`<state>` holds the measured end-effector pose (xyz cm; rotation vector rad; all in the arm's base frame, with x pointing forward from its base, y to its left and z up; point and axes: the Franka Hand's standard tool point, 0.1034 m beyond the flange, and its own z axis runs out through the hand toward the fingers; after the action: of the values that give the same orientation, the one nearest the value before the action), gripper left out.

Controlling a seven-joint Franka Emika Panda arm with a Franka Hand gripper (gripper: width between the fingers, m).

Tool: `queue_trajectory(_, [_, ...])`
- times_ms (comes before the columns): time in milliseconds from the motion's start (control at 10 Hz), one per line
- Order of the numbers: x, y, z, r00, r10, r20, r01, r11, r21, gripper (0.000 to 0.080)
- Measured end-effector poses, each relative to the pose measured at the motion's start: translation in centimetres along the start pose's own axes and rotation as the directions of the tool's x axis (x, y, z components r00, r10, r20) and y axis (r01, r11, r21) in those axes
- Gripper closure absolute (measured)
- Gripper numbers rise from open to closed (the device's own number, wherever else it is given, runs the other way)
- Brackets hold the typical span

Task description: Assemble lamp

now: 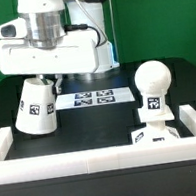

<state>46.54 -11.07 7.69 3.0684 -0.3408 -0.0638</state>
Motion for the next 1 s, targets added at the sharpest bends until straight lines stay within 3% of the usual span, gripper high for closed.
queue_trajectory(100, [0.0, -0.4, -0.2, 1.0, 0.008, 0.004, -0.008, 1.0, 0.003, 0.0755])
queue_trajectory(200, [0.1, -2.0, -1.4, 0.999, 0.028, 0.026, -0.028, 0.999, 0.018, 0.0755])
queue_trajectory(400, [1.0, -5.0, -5.2, 0.998, 0.05, 0.045, -0.053, 0.997, 0.055, 0.0755])
queue_trajectory(700, [2.7, -8.4, -9.8, 0.99, 0.126, 0.064, -0.132, 0.987, 0.091, 0.0755])
queue_trajectory(800, [3.0, -9.3, -10.6, 0.984, 0.157, 0.082, -0.164, 0.983, 0.084, 0.0755])
queue_trajectory(1000, [2.9, -9.0, -10.0, 0.987, 0.14, 0.077, -0.146, 0.986, 0.083, 0.0755])
